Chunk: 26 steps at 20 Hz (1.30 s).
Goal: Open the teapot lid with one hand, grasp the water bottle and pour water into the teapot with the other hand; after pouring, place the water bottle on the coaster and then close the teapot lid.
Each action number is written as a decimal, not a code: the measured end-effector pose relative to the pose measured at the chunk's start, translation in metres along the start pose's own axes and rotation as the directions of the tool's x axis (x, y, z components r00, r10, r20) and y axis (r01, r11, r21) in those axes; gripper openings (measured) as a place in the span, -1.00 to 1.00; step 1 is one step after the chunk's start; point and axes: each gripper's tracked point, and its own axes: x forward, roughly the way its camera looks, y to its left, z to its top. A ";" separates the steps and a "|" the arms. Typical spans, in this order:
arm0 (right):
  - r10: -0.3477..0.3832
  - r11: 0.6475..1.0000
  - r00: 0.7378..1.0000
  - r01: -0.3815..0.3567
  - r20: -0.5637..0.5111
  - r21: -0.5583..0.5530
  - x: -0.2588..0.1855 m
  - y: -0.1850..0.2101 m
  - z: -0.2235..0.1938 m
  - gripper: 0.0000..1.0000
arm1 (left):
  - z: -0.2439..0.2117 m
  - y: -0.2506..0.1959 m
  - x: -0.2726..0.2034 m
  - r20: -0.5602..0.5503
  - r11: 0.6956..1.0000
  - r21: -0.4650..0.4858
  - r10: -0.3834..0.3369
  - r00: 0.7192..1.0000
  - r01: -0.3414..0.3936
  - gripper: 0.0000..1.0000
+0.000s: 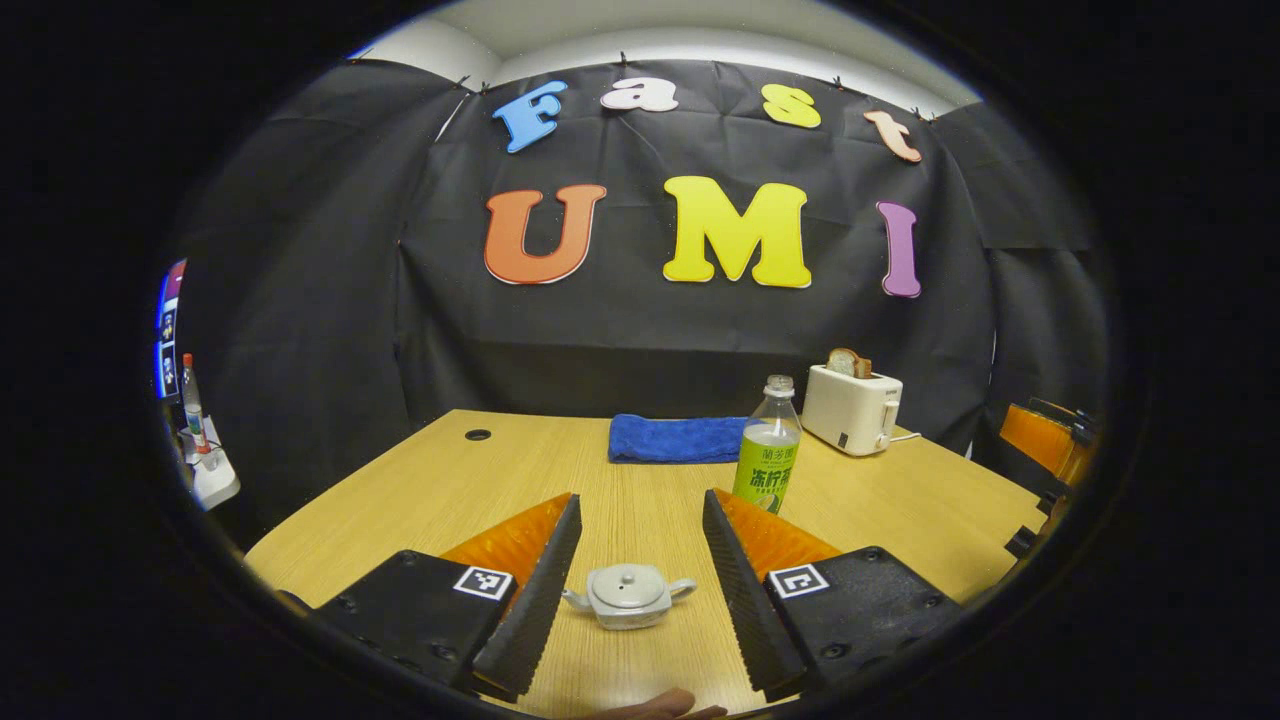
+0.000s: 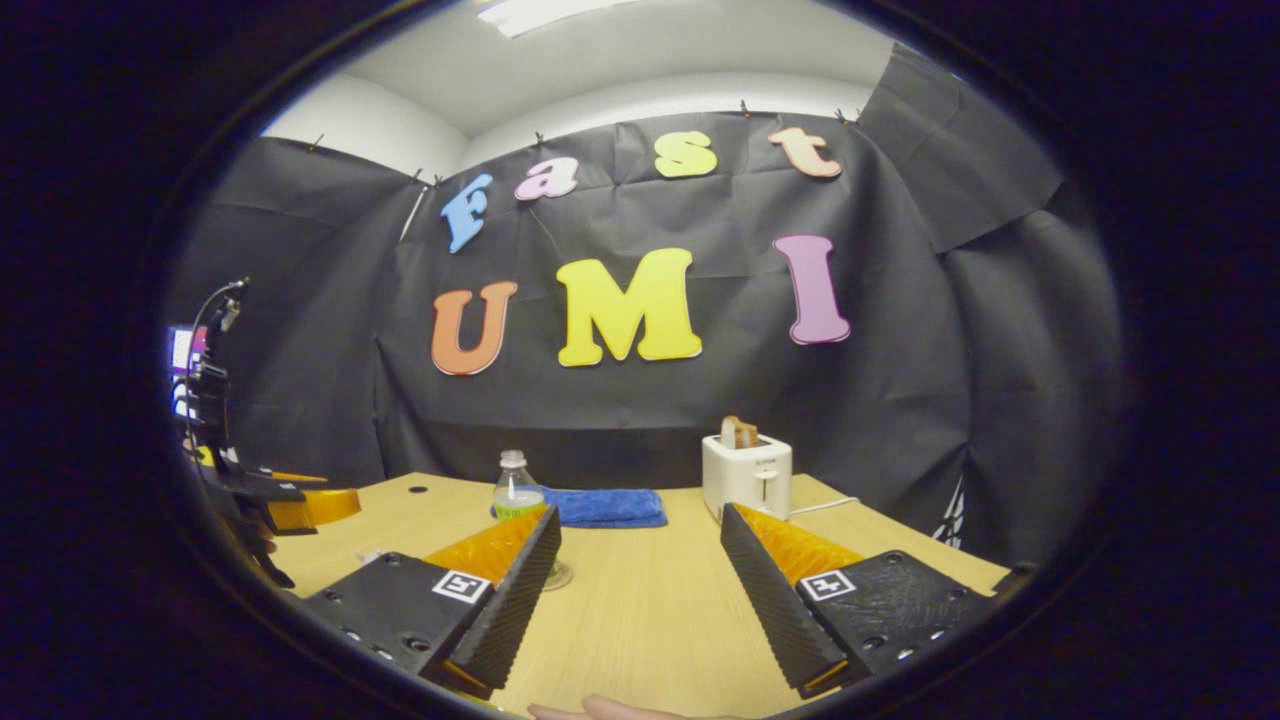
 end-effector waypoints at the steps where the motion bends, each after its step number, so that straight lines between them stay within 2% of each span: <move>1: -0.025 1.000 1.000 0.025 0.001 -0.017 -0.010 -0.004 0.008 0.92 | 0.006 0.003 -0.009 0.002 1.000 0.013 0.018 1.000 -0.018 0.56; 4: -0.061 0.992 0.998 0.062 0.010 -0.105 -0.032 -0.008 0.022 0.86 | 0.026 0.007 -0.034 0.030 0.996 0.044 0.075 0.997 -0.076 0.56; 6: -0.062 0.989 0.998 0.065 0.023 -0.136 -0.042 -0.007 0.029 0.92 | 0.035 0.006 -0.048 0.051 0.994 0.041 0.096 0.994 -0.098 0.55; 10: -0.039 0.990 0.999 0.044 0.033 -0.135 -0.050 -0.001 0.032 0.89 | 0.049 -0.010 -0.069 0.089 0.997 0.043 0.063 0.994 -0.067 0.55; 26: -0.038 0.988 0.999 0.037 -0.002 -0.150 -0.042 -0.003 0.021 0.89 | 0.047 -0.006 -0.067 0.099 0.992 0.058 0.105 0.989 -0.111 0.55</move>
